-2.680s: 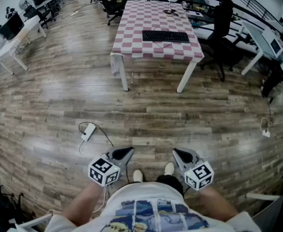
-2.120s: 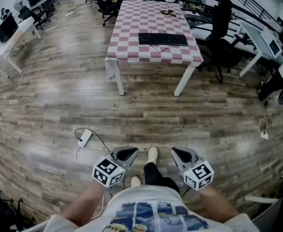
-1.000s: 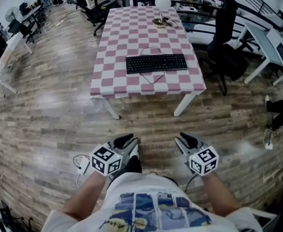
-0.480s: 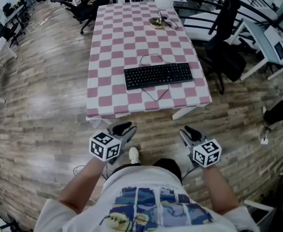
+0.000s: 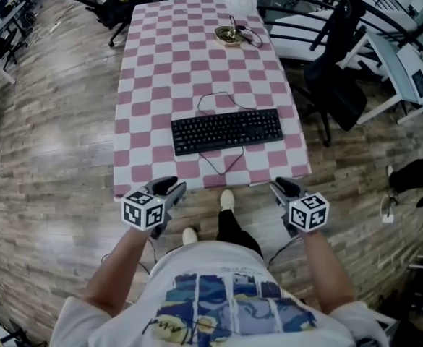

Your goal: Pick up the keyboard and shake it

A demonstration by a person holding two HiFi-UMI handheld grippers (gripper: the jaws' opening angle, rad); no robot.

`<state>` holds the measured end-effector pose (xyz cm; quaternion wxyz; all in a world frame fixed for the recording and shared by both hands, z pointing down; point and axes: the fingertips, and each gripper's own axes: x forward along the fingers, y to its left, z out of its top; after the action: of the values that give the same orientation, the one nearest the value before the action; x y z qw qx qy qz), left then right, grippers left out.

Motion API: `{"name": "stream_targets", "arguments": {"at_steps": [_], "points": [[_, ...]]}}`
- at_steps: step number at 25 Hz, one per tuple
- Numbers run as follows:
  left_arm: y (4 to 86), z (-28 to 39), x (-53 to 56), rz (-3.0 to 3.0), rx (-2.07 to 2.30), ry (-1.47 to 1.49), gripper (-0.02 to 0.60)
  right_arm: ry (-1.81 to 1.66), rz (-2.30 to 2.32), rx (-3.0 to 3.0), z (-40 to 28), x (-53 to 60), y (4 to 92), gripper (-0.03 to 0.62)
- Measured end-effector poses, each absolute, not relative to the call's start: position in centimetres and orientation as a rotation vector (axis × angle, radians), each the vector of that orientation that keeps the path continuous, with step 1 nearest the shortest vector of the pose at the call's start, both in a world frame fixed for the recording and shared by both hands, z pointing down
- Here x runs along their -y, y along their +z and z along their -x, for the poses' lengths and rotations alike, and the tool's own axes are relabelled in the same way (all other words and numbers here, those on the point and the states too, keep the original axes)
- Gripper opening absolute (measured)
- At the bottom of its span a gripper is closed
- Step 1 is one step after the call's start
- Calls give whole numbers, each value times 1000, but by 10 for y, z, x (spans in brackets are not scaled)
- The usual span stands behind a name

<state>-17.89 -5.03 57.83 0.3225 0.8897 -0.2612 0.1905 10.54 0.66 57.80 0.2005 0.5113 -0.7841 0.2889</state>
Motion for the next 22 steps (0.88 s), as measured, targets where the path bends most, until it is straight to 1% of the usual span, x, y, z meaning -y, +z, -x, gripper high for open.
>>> {"name": "stream_targets", "arguments": {"at_steps": [11, 16, 22], "points": [[633, 156, 150, -2141, 881, 560, 132, 980, -1273, 2154, -232, 139, 650, 124], [655, 160, 183, -2057, 947, 590, 141, 1032, -1223, 2162, -258, 190, 671, 153], [683, 170, 211, -1955, 957, 609, 183, 1164, -1162, 2152, -263, 217, 695, 206]]}}
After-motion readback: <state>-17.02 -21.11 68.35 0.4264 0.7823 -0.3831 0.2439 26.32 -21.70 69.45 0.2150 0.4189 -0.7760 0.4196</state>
